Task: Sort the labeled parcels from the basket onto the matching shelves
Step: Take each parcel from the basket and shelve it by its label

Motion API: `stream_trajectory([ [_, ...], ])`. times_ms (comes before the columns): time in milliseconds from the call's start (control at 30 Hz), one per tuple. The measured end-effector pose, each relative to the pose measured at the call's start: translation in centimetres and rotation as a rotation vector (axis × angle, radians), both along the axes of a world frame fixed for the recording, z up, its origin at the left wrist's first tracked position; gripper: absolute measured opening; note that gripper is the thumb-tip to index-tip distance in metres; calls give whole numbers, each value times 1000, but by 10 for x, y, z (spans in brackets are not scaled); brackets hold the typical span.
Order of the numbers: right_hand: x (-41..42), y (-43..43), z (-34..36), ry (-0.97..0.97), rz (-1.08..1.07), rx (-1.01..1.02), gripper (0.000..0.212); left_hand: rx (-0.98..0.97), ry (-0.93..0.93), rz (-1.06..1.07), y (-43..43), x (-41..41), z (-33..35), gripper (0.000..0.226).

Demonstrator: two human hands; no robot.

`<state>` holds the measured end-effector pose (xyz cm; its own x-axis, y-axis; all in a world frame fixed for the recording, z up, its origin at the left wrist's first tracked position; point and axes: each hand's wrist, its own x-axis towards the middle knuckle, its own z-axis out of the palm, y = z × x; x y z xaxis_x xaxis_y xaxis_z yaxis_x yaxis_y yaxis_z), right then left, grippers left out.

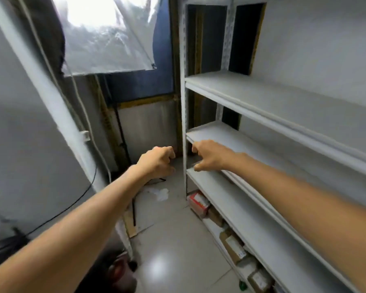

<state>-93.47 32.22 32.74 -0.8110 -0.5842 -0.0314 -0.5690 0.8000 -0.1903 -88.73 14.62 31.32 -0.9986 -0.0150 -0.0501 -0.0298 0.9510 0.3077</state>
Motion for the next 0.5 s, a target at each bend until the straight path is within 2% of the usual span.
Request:
stream_trajectory([
  [233,58,-136,-44,-89,542,75,49,79,-69,472,-93,143,-49,39],
  [367,137,-204,-64,-157,845,119,53,105,-110,758,-118,261,-74,36],
  [500,237,-250,-81,-168,1156,174,49,127,-165,1032,-117,387,-94,37],
])
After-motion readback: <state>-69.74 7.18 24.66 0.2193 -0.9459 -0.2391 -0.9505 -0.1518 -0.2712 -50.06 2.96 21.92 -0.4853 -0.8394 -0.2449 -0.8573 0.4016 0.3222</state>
